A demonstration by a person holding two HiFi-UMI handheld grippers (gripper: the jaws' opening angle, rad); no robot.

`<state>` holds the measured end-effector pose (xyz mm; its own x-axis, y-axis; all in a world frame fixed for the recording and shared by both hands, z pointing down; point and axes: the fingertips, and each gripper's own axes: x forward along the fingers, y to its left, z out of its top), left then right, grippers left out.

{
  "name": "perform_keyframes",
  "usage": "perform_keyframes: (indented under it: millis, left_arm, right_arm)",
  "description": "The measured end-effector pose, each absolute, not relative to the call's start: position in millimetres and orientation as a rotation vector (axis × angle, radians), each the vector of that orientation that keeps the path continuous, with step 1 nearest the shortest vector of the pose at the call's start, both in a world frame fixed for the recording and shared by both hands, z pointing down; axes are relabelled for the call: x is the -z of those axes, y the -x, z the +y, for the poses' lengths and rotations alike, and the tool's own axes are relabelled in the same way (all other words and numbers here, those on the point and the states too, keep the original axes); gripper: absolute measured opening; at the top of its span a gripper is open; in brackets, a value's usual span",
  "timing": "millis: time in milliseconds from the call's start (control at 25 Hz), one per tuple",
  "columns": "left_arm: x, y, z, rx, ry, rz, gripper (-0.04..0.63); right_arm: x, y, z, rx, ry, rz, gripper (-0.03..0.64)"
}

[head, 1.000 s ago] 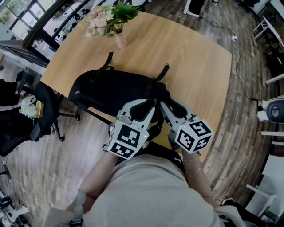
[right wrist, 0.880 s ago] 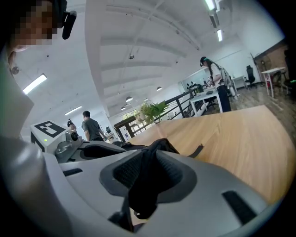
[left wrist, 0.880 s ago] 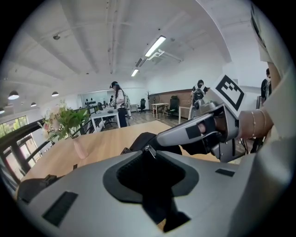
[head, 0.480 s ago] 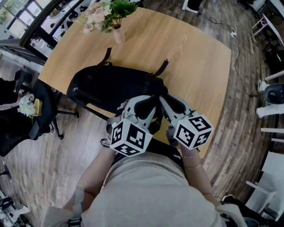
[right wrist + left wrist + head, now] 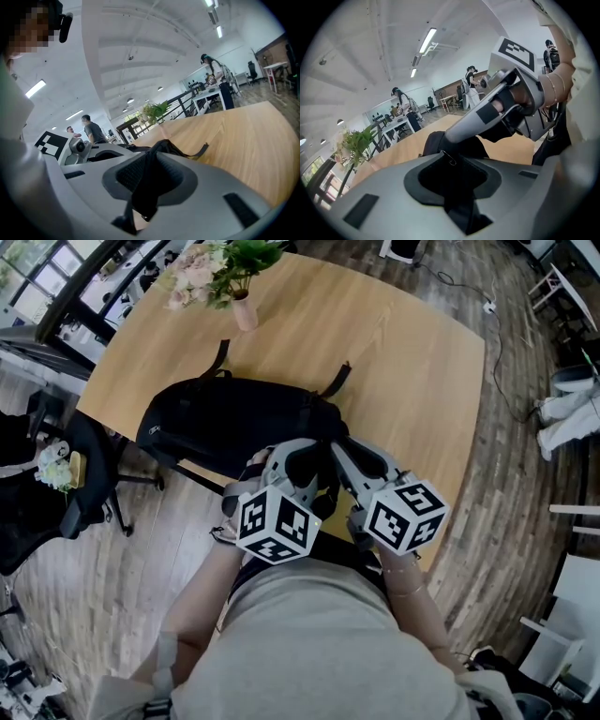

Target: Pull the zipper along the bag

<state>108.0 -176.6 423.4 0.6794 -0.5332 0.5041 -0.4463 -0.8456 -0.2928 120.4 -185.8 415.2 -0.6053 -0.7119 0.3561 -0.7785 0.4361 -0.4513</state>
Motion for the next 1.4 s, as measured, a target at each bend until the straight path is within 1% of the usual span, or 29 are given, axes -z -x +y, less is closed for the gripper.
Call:
perform_keyframes:
  millis: [400, 840, 1240, 1400]
  left_arm:
    - [-424, -103, -179, 0.834, 2.899, 0.837, 0.069]
    - [-418, -96, -180, 0.703, 3.179, 0.878, 0.037]
    - [-412, -91, -174, 0.62, 3.316, 0.887, 0.025]
    - [-411, -90, -173, 0.545, 3.378, 0.92, 0.023]
  right_arm:
    - [-416, -121, -185, -0.882, -1.323, -2.575, 0.08]
    - [-416, -122, -183, -0.827, -1.302, -2.584, 0.083]
    - [-416, -123, -179, -0.676, -1.246, -2.556, 0.083]
    - [-417, -127, -177, -0.671, -1.232, -2.548, 0.081]
